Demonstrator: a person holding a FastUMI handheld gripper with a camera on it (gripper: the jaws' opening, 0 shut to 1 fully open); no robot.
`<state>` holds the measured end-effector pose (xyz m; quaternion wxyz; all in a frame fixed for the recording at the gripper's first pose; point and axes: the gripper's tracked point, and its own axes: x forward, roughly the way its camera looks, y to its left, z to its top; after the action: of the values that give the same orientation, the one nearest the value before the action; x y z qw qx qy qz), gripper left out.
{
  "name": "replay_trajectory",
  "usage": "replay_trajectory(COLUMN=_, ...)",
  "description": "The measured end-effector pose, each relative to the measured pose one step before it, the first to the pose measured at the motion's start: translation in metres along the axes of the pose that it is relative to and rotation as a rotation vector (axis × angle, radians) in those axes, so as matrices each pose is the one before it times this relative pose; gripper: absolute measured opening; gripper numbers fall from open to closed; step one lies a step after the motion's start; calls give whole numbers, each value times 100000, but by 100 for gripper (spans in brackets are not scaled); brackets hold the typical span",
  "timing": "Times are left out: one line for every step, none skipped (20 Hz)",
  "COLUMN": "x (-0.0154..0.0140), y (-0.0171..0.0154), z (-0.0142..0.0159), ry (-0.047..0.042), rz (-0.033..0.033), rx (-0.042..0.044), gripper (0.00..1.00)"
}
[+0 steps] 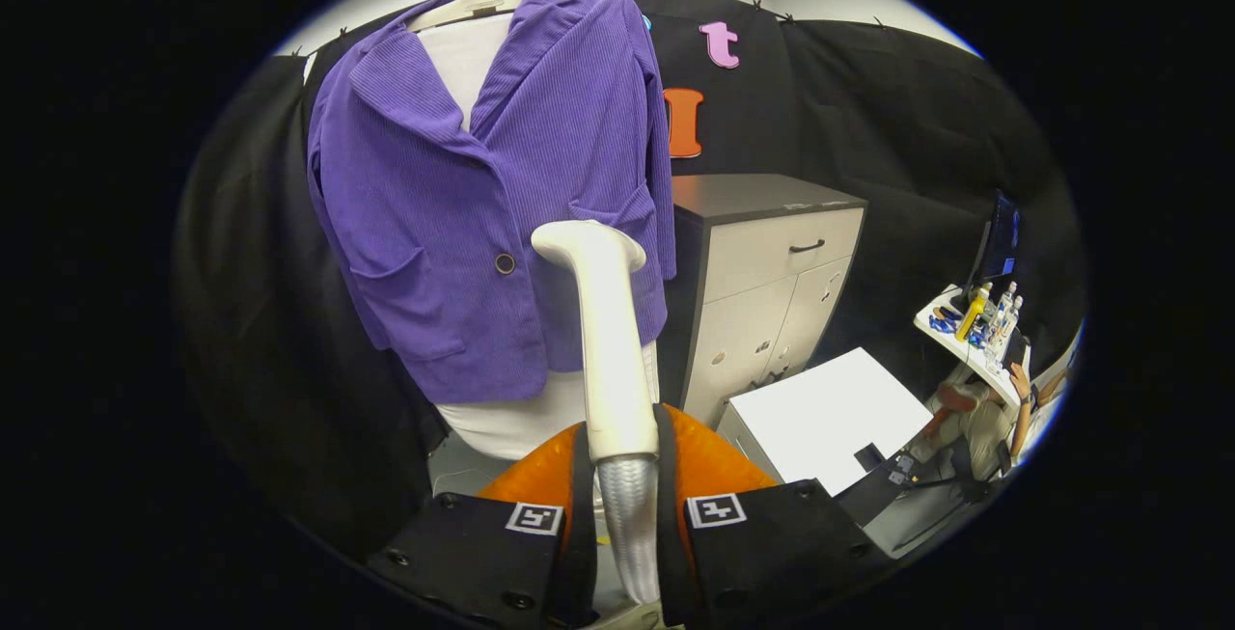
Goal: Iron the clothes twice with a garment steamer, once on the left side and once on the right side.
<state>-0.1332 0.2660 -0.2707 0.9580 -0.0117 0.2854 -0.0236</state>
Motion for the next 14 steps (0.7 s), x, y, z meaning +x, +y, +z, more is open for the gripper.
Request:
replay_trajectory(x=141, y=-46, z=-698, ry=1711, rz=-2, rx=363, gripper=34)
replay_trajectory(x=217, y=-49, z=-451, ry=587, rz=47, rx=555, gripper=34)
replay_trajectory(x=100, y=-85, z=-362, ry=591, rz=-40, rx=325, gripper=34)
replay_trajectory(x=115, y=-18, z=-346, ry=523, rz=-132, rx=494, gripper=34)
replay_trajectory(x=37, y=-4, z=-235, ry=751, rz=-121, rx=364, gripper=34)
replay_trajectory(x=-16, y=-25, z=-201, ry=292, rz=-27, rx=817, gripper=34)
replay_trajectory(x=-94, y=69, z=-44, ry=392, rz=177, rx=687, gripper=33)
replay_trajectory(x=-185, y=26, z=222, ry=-553, rz=173, rx=1373, gripper=34)
replay_trajectory(x=-176, y=55, z=403, ry=-577, rz=72, rx=883, gripper=34)
replay_trajectory(x=-343, y=-64, z=507, ry=-870, rz=-115, rx=150, gripper=33)
replay_trajectory(x=-365, y=-99, z=607, ry=-1232, rz=-235, rx=-3, gripper=33)
replay_trajectory(x=-365, y=16, z=541, ry=-1443, rz=-182, rx=27, gripper=34)
replay_trajectory(x=-438, y=-57, z=628, ry=-1695, rz=-59, rx=576, gripper=34)
replay_trajectory(x=-435, y=-95, z=640, ry=-1751, rz=-158, rx=1081, gripper=34)
